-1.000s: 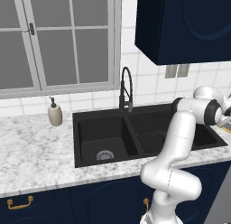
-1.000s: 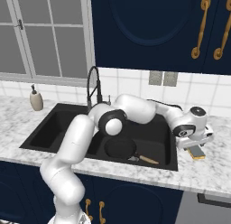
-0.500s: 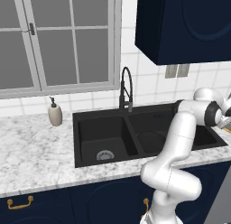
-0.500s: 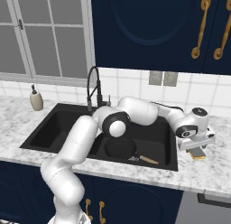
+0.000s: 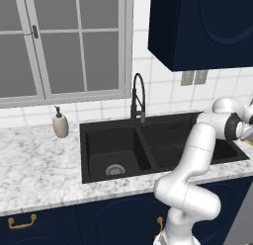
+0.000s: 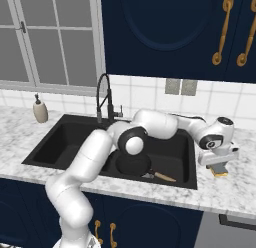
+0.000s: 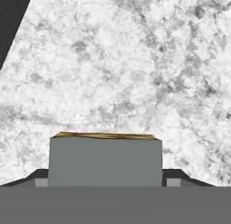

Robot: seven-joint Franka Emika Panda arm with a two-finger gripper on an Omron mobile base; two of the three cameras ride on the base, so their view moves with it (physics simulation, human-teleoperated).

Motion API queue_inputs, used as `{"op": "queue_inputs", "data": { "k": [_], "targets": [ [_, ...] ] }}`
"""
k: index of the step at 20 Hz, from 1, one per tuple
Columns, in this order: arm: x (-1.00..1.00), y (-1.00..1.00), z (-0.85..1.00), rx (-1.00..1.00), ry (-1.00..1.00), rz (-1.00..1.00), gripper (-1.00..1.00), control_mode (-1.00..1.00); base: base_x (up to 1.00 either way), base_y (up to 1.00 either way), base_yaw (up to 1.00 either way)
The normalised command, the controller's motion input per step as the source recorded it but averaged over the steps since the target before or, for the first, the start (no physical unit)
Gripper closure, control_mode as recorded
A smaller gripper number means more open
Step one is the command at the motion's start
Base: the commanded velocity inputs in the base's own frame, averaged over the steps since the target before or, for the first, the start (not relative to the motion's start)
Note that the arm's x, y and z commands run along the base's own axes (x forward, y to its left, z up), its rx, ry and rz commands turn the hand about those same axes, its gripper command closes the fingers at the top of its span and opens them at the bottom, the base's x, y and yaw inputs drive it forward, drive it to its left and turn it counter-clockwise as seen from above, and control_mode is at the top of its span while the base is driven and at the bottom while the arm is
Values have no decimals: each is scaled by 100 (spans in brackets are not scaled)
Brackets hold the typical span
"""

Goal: Pick the pan and sponge and place them into the sink. Then turn on the water.

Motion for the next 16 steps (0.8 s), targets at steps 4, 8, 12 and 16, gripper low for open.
{"op": "queue_inputs", "data": {
  "k": [4, 8, 12, 16],
  "targets": [
    [-2, 8, -27, 6, 3, 1, 100, -100, 0, 0, 0],
    [-34, 34, 3, 0, -2, 0, 100, -100, 0, 0, 0],
    [-71, 71, 13, -1, -6, 0, 100, -100, 0, 0, 0],
    [-45, 100, 2, -17, -13, 0, 100, -100, 0, 0, 0]
  ]
}}
